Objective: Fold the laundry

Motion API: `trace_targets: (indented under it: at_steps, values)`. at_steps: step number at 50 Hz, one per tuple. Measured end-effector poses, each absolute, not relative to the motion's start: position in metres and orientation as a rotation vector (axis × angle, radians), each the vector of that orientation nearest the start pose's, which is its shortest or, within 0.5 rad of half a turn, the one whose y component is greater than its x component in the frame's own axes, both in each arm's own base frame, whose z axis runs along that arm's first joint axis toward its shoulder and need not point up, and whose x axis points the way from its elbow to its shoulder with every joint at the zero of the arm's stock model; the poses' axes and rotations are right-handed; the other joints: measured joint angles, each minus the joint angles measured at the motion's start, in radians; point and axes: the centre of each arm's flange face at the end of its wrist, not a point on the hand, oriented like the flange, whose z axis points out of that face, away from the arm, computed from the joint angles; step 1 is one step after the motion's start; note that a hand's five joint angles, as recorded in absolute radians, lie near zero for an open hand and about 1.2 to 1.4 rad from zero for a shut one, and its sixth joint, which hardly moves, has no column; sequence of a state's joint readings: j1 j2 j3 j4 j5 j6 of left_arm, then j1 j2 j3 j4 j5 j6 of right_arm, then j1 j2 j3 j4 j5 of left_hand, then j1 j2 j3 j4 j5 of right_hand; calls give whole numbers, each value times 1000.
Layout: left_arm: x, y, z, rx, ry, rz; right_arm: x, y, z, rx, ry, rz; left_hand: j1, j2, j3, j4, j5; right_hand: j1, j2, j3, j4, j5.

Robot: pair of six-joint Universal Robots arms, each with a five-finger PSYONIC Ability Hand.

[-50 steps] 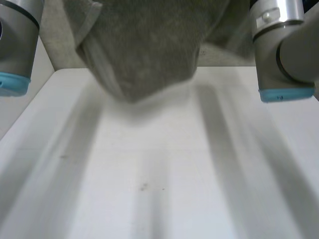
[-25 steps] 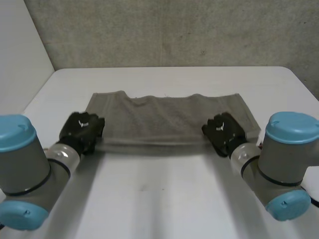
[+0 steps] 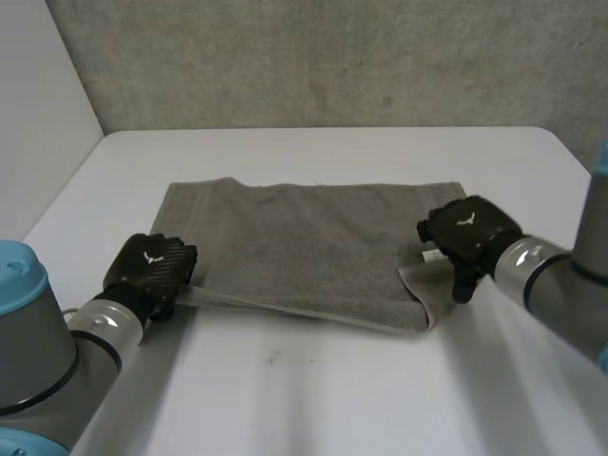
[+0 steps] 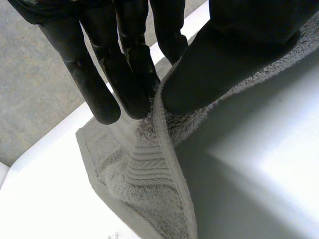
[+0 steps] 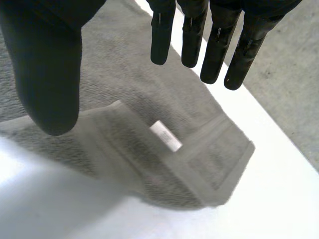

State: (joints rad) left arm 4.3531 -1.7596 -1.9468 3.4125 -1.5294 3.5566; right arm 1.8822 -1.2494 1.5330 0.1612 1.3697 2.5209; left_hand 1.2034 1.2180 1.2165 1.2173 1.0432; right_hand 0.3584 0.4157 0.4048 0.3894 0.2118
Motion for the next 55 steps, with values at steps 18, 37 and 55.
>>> trace_targets:
  at_steps: [18,37,55]
  values:
    - [-225,-217,163,993,2342,-1844,255,-294,197,-1845,1930,-1662,0,0,0,0,0,0,0,0,1,2]
    - [-223,-214,159,993,2355,-1826,266,-314,148,-1918,1895,-1549,0,0,0,0,0,3,3,2,19,31]
    - [-222,-214,159,990,2354,-1827,266,-312,135,-1955,1896,-1508,0,0,0,0,0,84,92,107,127,109]
